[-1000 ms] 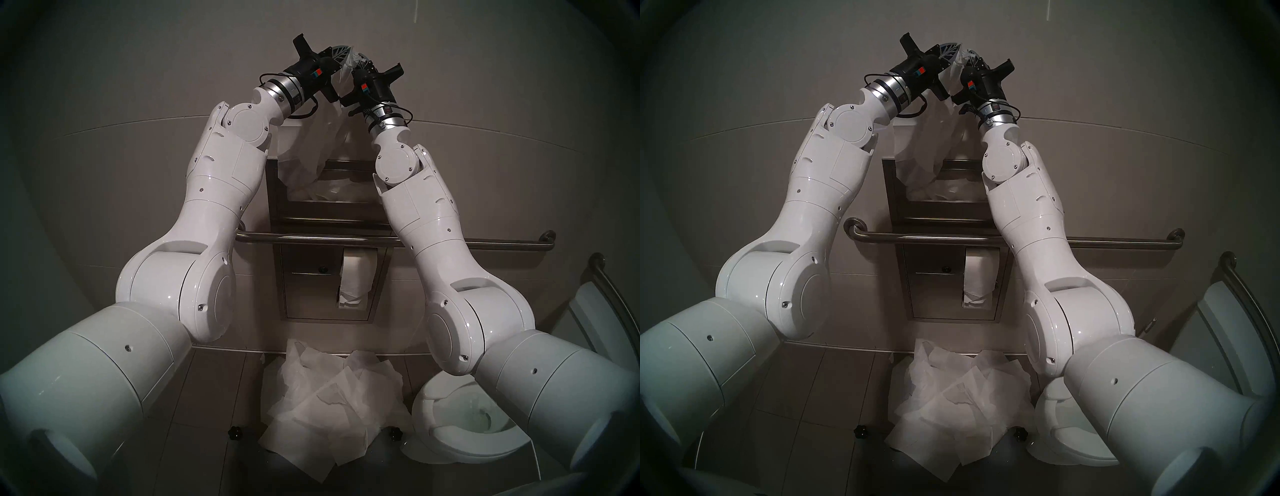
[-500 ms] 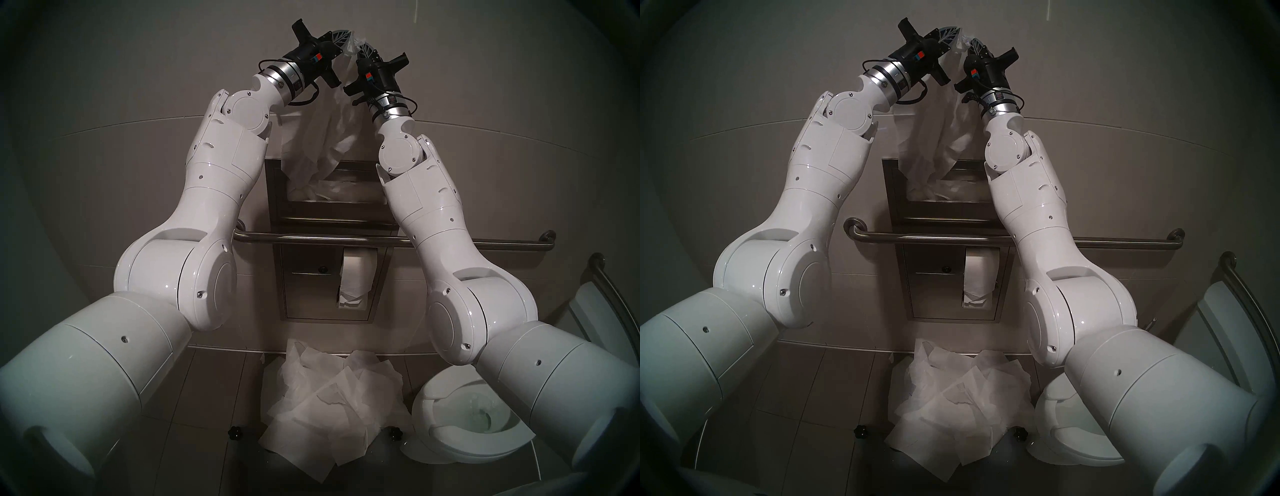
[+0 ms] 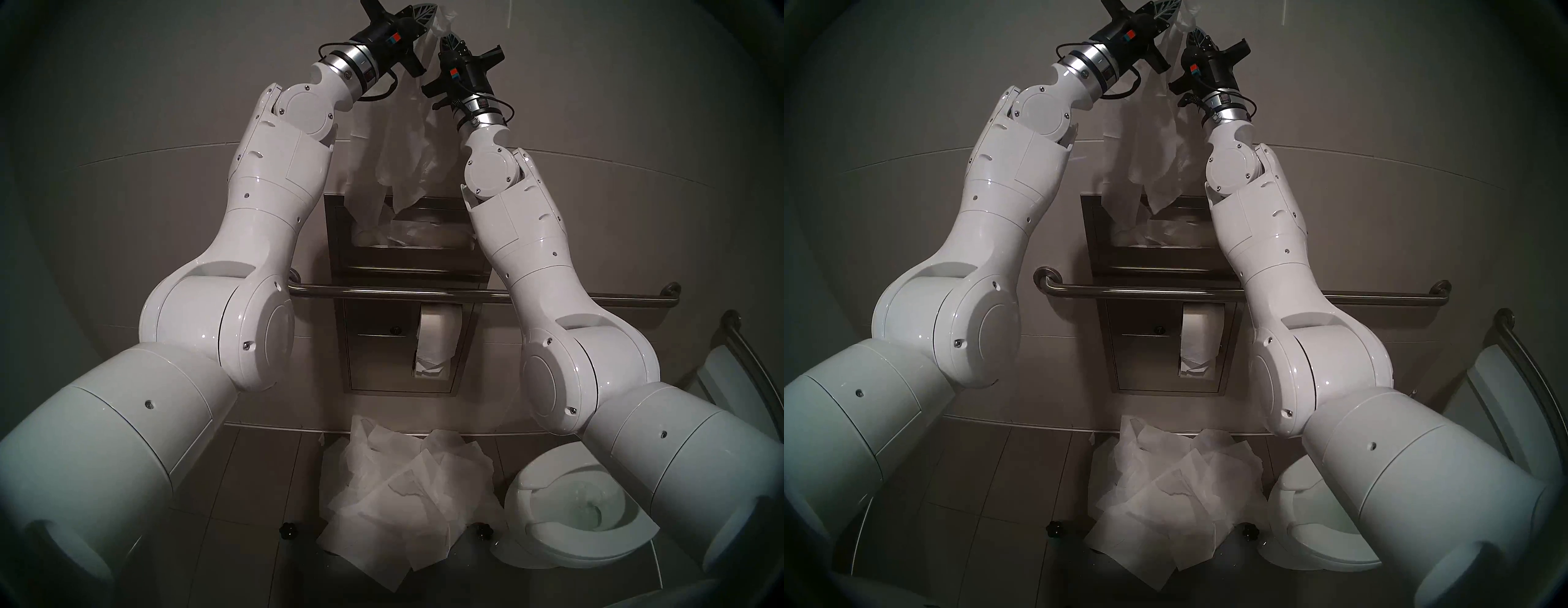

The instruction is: Take out a toilet seat cover

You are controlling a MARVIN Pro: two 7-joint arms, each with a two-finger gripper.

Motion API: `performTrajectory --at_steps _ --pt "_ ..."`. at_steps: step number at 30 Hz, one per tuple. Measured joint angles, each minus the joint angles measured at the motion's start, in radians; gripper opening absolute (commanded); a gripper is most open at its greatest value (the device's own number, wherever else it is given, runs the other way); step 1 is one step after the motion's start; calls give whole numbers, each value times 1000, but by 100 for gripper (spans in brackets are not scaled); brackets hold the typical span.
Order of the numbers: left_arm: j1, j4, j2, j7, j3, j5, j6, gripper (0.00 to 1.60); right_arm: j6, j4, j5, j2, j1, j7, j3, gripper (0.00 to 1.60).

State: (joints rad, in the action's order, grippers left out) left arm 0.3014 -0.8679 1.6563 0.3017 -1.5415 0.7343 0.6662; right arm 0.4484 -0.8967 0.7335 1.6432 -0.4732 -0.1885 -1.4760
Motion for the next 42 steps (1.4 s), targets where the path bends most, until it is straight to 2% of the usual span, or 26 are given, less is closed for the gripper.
performTrajectory --at_steps 29,36,42 --pt "-87 73 3 -25 -18 -4 46 0 37 20 33 14 47 -34 -22 0" --pt "-71 46 5 46 -20 -31 52 0 25 7 4 22 16 -30 -48 0" --pt "0 -40 4 177 -36 -82 10 0 -26 -81 -16 26 -71 -24 -77 0"
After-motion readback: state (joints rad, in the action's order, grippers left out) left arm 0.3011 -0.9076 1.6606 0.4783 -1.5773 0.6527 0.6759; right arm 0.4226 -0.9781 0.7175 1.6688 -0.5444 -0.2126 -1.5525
